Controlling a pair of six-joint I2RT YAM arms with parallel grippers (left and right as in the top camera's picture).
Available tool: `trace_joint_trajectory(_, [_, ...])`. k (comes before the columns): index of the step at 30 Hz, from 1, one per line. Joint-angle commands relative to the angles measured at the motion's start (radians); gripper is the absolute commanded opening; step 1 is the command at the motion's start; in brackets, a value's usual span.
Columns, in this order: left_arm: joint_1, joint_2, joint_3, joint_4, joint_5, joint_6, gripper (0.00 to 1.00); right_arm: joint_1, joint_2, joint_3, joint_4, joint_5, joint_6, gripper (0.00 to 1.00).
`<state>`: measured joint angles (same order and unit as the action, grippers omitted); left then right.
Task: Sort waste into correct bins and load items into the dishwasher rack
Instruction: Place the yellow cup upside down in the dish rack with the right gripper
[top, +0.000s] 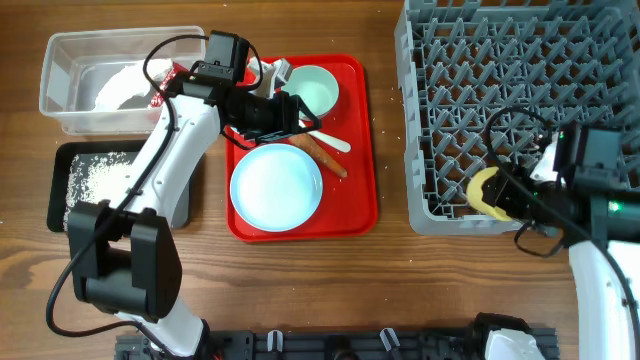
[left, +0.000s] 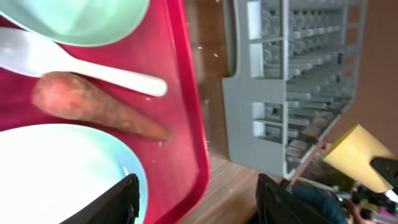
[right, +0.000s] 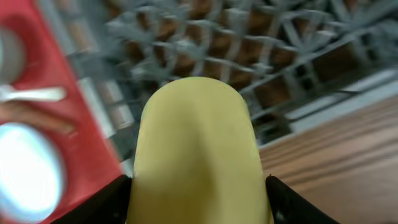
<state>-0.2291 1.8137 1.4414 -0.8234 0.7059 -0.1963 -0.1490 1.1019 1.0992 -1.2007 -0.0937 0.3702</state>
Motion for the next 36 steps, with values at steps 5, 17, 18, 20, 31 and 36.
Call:
trace_joint_trajectory(5, [0.002, -0.016, 0.01, -0.001, -0.058, 0.008, 0.63, -0.004, 0.235, 0.008, 0.035, 0.153, 0.036, 0.57])
trace_joint_trajectory(17, [0.002, -0.016, 0.01, -0.005, -0.076, 0.009, 0.64, -0.003, 0.319, 0.023, 0.109, 0.138, 0.022, 0.57])
trace_joint_trajectory(18, [0.002, -0.016, 0.01, -0.005, -0.076, 0.009, 0.64, -0.003, 0.319, 0.032, 0.114, 0.139, 0.022, 0.57])
trace_joint_trajectory(20, [0.002, -0.016, 0.01, -0.005, -0.076, 0.009, 0.64, -0.003, 0.319, 0.052, 0.121, 0.138, 0.019, 0.57])
trace_joint_trajectory(31, [0.002, -0.016, 0.01, -0.005, -0.076, 0.009, 0.64, 0.002, 0.319, 0.087, 0.163, 0.051, -0.037, 0.59])
trace_joint_trajectory(36, [0.002, -0.016, 0.01, -0.008, -0.076, 0.009, 0.64, 0.018, 0.319, 0.087, 0.142, 0.052, -0.056, 0.78])
